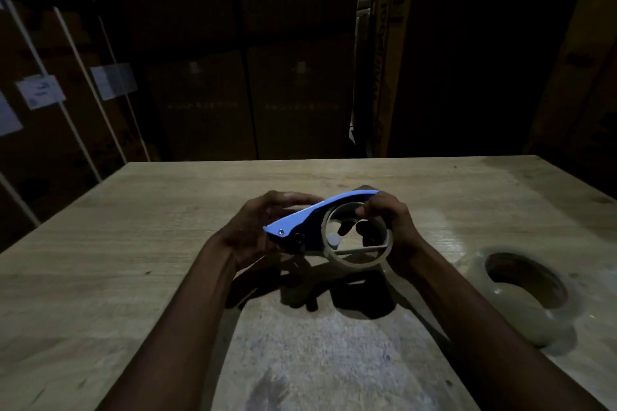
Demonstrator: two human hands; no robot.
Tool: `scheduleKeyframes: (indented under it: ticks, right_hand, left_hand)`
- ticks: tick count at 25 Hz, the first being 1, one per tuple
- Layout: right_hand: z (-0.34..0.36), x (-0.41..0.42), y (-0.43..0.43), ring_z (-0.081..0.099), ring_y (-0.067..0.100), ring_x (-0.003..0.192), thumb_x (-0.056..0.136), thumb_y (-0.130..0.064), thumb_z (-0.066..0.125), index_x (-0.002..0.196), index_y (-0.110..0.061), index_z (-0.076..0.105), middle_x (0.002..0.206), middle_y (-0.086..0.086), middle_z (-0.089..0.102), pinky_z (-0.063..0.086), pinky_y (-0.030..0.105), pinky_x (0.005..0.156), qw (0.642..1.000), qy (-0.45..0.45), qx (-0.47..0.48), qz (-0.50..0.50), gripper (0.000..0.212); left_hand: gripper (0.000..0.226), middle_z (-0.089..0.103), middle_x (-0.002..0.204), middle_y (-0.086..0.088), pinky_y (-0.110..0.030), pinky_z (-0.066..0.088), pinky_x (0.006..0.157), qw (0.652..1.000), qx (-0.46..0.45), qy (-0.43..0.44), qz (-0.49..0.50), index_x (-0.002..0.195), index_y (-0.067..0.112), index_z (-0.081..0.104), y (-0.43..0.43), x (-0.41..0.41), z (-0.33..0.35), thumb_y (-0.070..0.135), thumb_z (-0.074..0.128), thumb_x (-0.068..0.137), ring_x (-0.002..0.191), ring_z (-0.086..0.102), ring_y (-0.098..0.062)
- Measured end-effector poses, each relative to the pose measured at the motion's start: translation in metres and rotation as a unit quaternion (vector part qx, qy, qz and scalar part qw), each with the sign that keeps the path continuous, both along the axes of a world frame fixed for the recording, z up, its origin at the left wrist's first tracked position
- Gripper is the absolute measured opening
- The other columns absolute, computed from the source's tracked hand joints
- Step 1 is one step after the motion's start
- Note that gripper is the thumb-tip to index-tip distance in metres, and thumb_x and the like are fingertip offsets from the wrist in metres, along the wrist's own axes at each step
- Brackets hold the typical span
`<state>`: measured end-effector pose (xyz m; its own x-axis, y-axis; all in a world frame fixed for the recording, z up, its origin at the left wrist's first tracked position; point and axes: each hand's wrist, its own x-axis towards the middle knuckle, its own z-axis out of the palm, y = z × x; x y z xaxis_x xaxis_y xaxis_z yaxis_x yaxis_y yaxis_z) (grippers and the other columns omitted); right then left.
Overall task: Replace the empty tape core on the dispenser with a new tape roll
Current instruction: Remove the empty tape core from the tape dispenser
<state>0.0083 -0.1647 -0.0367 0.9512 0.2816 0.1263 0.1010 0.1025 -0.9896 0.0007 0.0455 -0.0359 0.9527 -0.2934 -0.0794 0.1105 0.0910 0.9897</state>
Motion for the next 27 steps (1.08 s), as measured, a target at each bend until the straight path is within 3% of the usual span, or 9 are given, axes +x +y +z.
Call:
scheduleKeyframes:
  ticks: [4, 7, 9, 13, 16, 19, 21, 24, 27]
  right_hand:
    - [-0.006, 0.009, 0.000, 0.062, 0.014, 0.055, 0.059, -0.018, 0.051, 0.083, -0.008, 0.063, 0.076, 0.014, 0.065, 0.033, 0.026, 0.049, 0.999, -0.004, -0.029, -0.025, 0.028]
    - [-0.009, 0.014, -0.002, 0.066, 0.017, 0.060, 0.064, -0.017, 0.055, 0.094, -0.005, 0.058, 0.080, 0.014, 0.066, 0.033, 0.028, 0.052, 0.999, -0.007, -0.035, -0.032, 0.033]
    - [-0.010, 0.015, -0.002, 0.067, 0.019, 0.064, 0.076, -0.014, 0.058, 0.100, -0.004, 0.057, 0.082, 0.011, 0.070, 0.039, 0.028, 0.052, 0.999, 0.004, -0.036, -0.030, 0.027]
    - [-0.010, 0.016, 0.000, 0.062, 0.027, 0.070, 0.088, -0.025, 0.052, 0.107, -0.006, 0.056, 0.084, 0.010, 0.064, 0.047, 0.032, 0.056, 0.997, 0.053, -0.027, -0.050, 0.026]
    - [-0.012, 0.017, 0.006, 0.061, 0.037, 0.087, 0.093, -0.029, 0.047, 0.110, -0.012, 0.055, 0.094, 0.012, 0.057, 0.053, 0.048, 0.071, 0.993, 0.041, 0.018, -0.109, 0.025]
    - [-0.011, 0.012, 0.011, 0.059, 0.029, 0.090, 0.096, -0.028, 0.043, 0.109, -0.018, 0.051, 0.100, 0.011, 0.054, 0.052, 0.049, 0.080, 0.984, 0.060, 0.085, -0.145, 0.018]
    - [-0.014, 0.013, 0.011, 0.058, 0.025, 0.097, 0.093, -0.036, 0.048, 0.113, -0.021, 0.048, 0.110, 0.009, 0.053, 0.055, 0.043, 0.075, 0.988, 0.030, 0.046, -0.144, 0.025]
    - [-0.023, 0.017, 0.011, 0.051, 0.018, 0.114, 0.072, -0.057, 0.065, 0.131, -0.025, 0.038, 0.128, -0.001, 0.047, 0.051, 0.034, 0.083, 0.967, -0.125, -0.132, -0.178, 0.072]
    - [-0.029, 0.019, 0.014, 0.046, 0.014, 0.118, 0.059, -0.045, 0.082, 0.135, -0.024, 0.035, 0.135, 0.003, 0.043, 0.046, 0.019, 0.086, 0.920, -0.227, -0.236, -0.215, 0.092]
  left_hand:
    - [0.022, 0.077, 0.074, 0.004, -0.021, 0.055, 0.056, 0.992, 0.104, 0.061, -0.032, 0.070, 0.026, 0.079, -0.004, -0.006, -0.003, 0.043, 0.070, 0.060, 0.064, 0.071, -0.010]
    - [0.025, 0.078, 0.076, 0.007, -0.025, 0.056, 0.060, 0.989, 0.133, 0.051, -0.038, 0.084, 0.027, 0.074, -0.007, -0.005, -0.004, 0.043, 0.073, 0.064, 0.067, 0.072, -0.007]
    - [0.013, 0.076, 0.072, 0.007, -0.023, 0.054, 0.056, 0.991, 0.121, 0.026, -0.051, 0.091, 0.021, 0.067, -0.013, -0.008, -0.001, 0.030, 0.061, 0.083, 0.061, 0.070, -0.005]
    - [0.015, 0.072, 0.076, -0.001, -0.016, 0.051, 0.049, 0.997, 0.063, 0.003, -0.035, 0.096, 0.012, 0.061, -0.022, -0.009, 0.002, 0.020, 0.050, 0.092, 0.056, 0.067, -0.006]
    - [0.021, 0.068, 0.077, -0.004, -0.018, 0.049, 0.051, 0.998, 0.045, -0.026, 0.041, 0.093, 0.011, 0.059, -0.033, -0.004, -0.005, 0.028, 0.047, 0.093, 0.060, 0.062, -0.013]
    - [0.033, 0.066, 0.082, -0.007, -0.024, 0.047, 0.055, 0.992, 0.011, -0.060, 0.107, 0.096, 0.010, 0.061, -0.042, 0.001, -0.011, 0.038, 0.054, 0.081, 0.060, 0.060, -0.014]
    - [0.039, 0.069, 0.089, -0.011, -0.024, 0.050, 0.056, 0.989, 0.009, -0.067, 0.133, 0.101, 0.005, 0.061, -0.043, 0.003, -0.012, 0.037, 0.059, 0.079, 0.063, 0.064, -0.014]
    - [0.048, 0.064, 0.104, -0.025, -0.021, 0.053, 0.060, 0.980, 0.023, -0.104, 0.171, 0.109, -0.007, 0.058, -0.041, 0.007, -0.013, 0.034, 0.059, 0.084, 0.077, 0.064, -0.023]
    - [0.060, 0.063, 0.109, -0.033, -0.042, 0.050, 0.077, 0.972, 0.056, -0.130, 0.187, 0.093, 0.004, 0.061, -0.041, 0.009, -0.014, 0.058, 0.063, 0.066, 0.087, 0.062, -0.041]
